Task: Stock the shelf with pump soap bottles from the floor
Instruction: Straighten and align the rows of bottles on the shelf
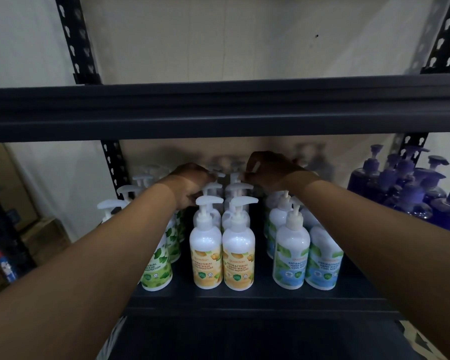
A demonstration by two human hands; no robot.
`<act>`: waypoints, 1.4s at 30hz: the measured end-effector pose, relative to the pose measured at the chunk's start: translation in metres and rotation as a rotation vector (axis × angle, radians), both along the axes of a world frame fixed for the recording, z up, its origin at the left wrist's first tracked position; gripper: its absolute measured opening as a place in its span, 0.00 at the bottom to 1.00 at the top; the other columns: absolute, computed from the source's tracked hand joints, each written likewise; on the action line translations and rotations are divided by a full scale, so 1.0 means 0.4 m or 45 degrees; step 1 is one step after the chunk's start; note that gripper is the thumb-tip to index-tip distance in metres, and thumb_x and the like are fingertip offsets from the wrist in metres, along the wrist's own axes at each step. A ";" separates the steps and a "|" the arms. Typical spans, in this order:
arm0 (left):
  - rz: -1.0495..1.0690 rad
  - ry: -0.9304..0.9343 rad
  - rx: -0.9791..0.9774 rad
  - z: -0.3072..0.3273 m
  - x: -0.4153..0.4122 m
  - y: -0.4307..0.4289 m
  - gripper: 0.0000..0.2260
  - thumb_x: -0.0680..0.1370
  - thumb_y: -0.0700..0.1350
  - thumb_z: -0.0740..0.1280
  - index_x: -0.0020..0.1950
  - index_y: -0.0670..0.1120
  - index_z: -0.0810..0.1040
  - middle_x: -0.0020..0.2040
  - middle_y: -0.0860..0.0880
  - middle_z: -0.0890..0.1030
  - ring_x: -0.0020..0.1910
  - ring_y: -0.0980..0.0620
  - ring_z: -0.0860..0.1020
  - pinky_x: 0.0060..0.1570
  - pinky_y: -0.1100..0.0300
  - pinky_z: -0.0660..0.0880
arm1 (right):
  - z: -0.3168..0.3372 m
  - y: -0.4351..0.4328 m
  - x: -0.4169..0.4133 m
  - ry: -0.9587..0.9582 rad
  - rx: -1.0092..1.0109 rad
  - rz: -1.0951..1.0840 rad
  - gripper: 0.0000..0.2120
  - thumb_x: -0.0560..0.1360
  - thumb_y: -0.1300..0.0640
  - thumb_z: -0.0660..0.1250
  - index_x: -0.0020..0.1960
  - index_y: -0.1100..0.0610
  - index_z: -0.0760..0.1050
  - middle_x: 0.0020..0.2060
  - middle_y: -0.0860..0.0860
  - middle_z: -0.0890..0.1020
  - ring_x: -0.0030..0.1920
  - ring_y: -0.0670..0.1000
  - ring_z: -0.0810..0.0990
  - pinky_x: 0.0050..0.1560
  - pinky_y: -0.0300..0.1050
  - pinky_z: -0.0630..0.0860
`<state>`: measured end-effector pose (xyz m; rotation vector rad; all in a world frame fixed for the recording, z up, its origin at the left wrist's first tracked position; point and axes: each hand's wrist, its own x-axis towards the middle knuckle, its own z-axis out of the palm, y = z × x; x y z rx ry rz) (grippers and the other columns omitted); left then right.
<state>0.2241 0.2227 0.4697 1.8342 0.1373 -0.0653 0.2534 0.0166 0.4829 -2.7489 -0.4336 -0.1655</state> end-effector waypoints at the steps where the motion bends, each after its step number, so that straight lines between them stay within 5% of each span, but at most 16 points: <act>1: 0.000 -0.004 0.006 0.001 -0.002 -0.001 0.09 0.79 0.42 0.70 0.59 0.41 0.82 0.56 0.37 0.84 0.56 0.34 0.83 0.58 0.32 0.77 | -0.001 0.000 -0.001 -0.001 -0.010 -0.001 0.11 0.78 0.37 0.64 0.50 0.43 0.71 0.52 0.48 0.77 0.58 0.57 0.76 0.68 0.63 0.68; 7: -0.013 -0.060 -0.063 0.017 -0.001 -0.022 0.08 0.81 0.41 0.68 0.58 0.40 0.81 0.55 0.39 0.84 0.54 0.40 0.83 0.58 0.42 0.80 | 0.028 -0.001 -0.007 0.042 0.008 -0.014 0.21 0.79 0.37 0.63 0.59 0.54 0.78 0.58 0.54 0.80 0.59 0.58 0.77 0.68 0.63 0.69; 9: -0.004 -0.125 -0.089 0.037 0.007 -0.034 0.02 0.82 0.42 0.68 0.52 0.45 0.79 0.52 0.43 0.82 0.51 0.44 0.82 0.56 0.47 0.81 | 0.037 -0.009 0.005 0.008 0.070 -0.045 0.22 0.78 0.35 0.63 0.62 0.49 0.76 0.62 0.52 0.79 0.62 0.58 0.77 0.69 0.63 0.69; 12: -0.004 -0.189 -0.042 0.055 0.023 -0.038 0.07 0.82 0.42 0.68 0.45 0.51 0.73 0.48 0.48 0.79 0.46 0.51 0.79 0.59 0.50 0.78 | 0.038 -0.013 0.038 0.018 0.071 -0.040 0.25 0.75 0.33 0.65 0.67 0.44 0.73 0.66 0.50 0.75 0.65 0.57 0.75 0.70 0.62 0.68; 15: -0.037 -0.139 -0.052 0.047 0.050 -0.025 0.04 0.82 0.40 0.67 0.55 0.47 0.73 0.46 0.51 0.77 0.43 0.55 0.76 0.46 0.58 0.80 | 0.034 -0.010 0.074 0.048 0.080 -0.009 0.28 0.74 0.33 0.67 0.70 0.43 0.72 0.69 0.50 0.75 0.67 0.55 0.75 0.71 0.56 0.69; 17: -0.062 -0.113 -0.109 0.039 0.066 -0.018 0.14 0.82 0.39 0.67 0.67 0.46 0.71 0.46 0.51 0.76 0.42 0.56 0.77 0.38 0.61 0.79 | 0.031 -0.008 0.091 0.056 0.068 0.000 0.27 0.76 0.35 0.67 0.72 0.43 0.71 0.72 0.50 0.72 0.68 0.55 0.74 0.71 0.53 0.69; 19: -0.060 -0.081 -0.108 0.034 0.076 -0.012 0.10 0.83 0.38 0.65 0.63 0.47 0.71 0.47 0.50 0.77 0.40 0.57 0.77 0.34 0.62 0.79 | 0.025 -0.003 0.103 0.041 0.011 -0.004 0.27 0.76 0.33 0.64 0.72 0.42 0.71 0.73 0.49 0.72 0.70 0.55 0.72 0.73 0.56 0.67; 22: -0.059 -0.038 -0.069 0.036 0.075 -0.013 0.07 0.84 0.39 0.62 0.48 0.47 0.74 0.45 0.48 0.78 0.32 0.58 0.80 0.28 0.64 0.78 | 0.015 0.006 0.107 0.004 -0.075 -0.025 0.24 0.78 0.32 0.60 0.71 0.39 0.72 0.73 0.47 0.72 0.72 0.56 0.70 0.76 0.64 0.59; 25: -0.075 -0.044 -0.030 0.031 0.085 -0.009 0.07 0.85 0.39 0.61 0.50 0.44 0.77 0.40 0.48 0.80 0.24 0.58 0.79 0.21 0.67 0.73 | 0.012 0.008 0.106 -0.019 -0.068 -0.035 0.22 0.79 0.34 0.60 0.70 0.40 0.73 0.73 0.48 0.71 0.73 0.57 0.68 0.76 0.66 0.54; 31: -0.090 -0.031 -0.005 0.029 0.084 -0.009 0.05 0.83 0.41 0.66 0.49 0.43 0.79 0.41 0.45 0.81 0.32 0.51 0.80 0.26 0.63 0.77 | 0.004 0.011 0.097 -0.066 -0.046 -0.024 0.19 0.80 0.36 0.60 0.65 0.46 0.73 0.68 0.50 0.74 0.68 0.57 0.71 0.74 0.65 0.54; 36: -0.067 -0.058 0.046 0.027 0.088 -0.019 0.10 0.82 0.43 0.67 0.57 0.37 0.80 0.38 0.44 0.79 0.23 0.55 0.78 0.21 0.66 0.72 | 0.007 0.011 0.095 -0.068 -0.031 -0.040 0.18 0.79 0.35 0.61 0.58 0.48 0.72 0.62 0.51 0.77 0.63 0.57 0.73 0.72 0.65 0.57; 42: -0.005 -0.096 0.173 0.027 0.087 -0.024 0.12 0.81 0.46 0.69 0.56 0.37 0.80 0.37 0.45 0.79 0.26 0.54 0.78 0.20 0.68 0.70 | 0.012 0.015 0.091 -0.076 -0.064 -0.045 0.23 0.80 0.36 0.61 0.61 0.54 0.74 0.59 0.55 0.78 0.63 0.60 0.74 0.73 0.67 0.59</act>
